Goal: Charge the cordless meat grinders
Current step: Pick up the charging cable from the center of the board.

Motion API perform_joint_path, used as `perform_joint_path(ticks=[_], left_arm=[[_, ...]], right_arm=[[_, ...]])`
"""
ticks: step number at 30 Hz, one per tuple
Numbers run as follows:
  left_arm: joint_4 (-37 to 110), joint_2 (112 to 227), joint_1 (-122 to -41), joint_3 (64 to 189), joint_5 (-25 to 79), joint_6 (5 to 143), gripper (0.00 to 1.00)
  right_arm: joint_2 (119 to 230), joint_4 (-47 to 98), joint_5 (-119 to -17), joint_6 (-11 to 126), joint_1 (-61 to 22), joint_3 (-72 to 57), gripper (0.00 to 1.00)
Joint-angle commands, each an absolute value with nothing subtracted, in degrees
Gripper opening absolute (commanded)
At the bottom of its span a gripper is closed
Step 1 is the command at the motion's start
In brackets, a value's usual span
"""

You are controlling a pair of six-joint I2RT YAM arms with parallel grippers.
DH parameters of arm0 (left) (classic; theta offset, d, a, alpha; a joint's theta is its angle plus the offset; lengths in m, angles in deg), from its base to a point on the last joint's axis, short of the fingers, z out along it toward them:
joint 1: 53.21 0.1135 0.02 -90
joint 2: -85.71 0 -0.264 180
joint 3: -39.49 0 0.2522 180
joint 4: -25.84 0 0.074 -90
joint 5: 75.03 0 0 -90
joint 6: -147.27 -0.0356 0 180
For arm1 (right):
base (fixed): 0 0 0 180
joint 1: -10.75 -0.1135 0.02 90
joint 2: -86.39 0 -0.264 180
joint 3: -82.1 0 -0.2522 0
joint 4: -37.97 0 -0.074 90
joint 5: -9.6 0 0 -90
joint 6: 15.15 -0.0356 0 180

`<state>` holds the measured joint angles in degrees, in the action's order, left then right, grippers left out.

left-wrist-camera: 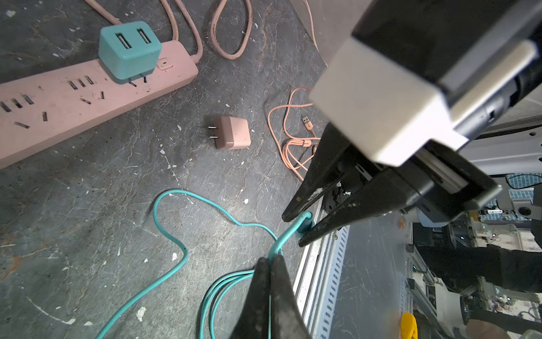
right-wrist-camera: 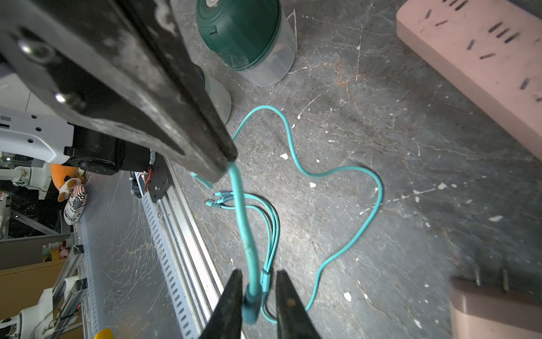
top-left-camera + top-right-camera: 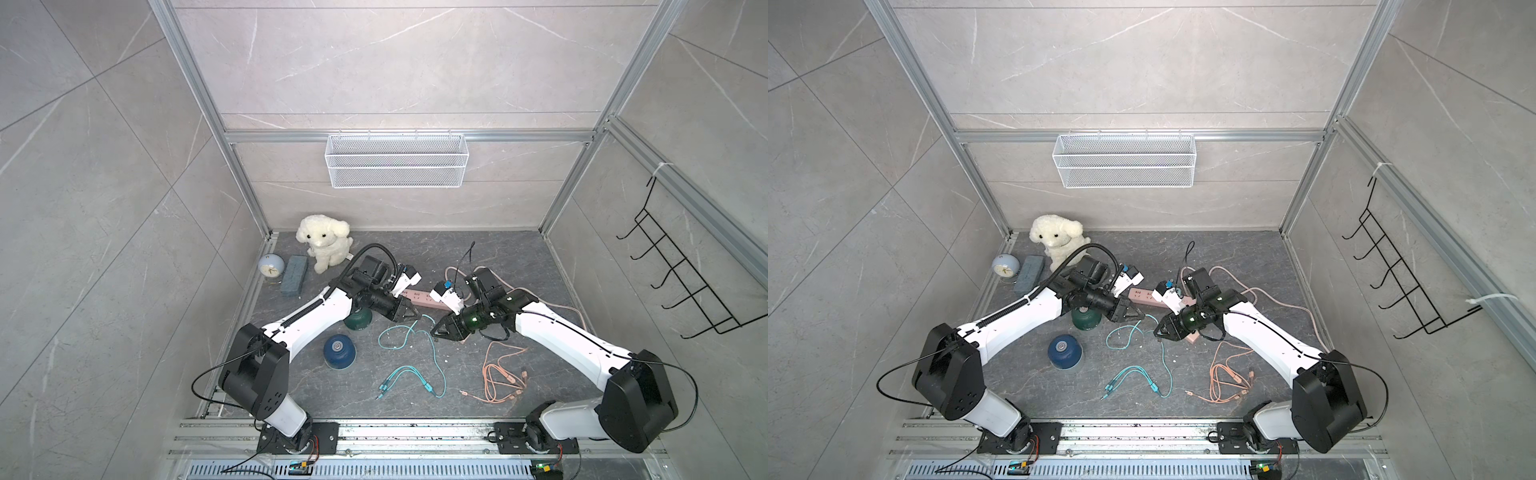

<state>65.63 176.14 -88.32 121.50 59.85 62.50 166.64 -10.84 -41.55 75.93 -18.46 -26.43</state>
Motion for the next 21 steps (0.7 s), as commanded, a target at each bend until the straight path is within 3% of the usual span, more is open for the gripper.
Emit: perform_joint_path(ticks=[1, 11, 21], left_arm=[[67.9, 174.4, -88.3, 124.2, 60.3, 59.8, 0.00], [69.4, 175.1, -88.8, 124.2, 60.2, 58.2, 0.00], [70.5, 175.0, -88.9, 124.6, 59.8, 57.2, 0.00]], right_arm=[[167.5, -12.9, -40.9, 75.4, -18.2, -24.6, 0.26], [168.1, -14.6, -41.7, 75.8, -18.1, -22.0, 0.31], [169.7, -19.1, -40.5, 77.6, -18.2, -20.4, 0.28]])
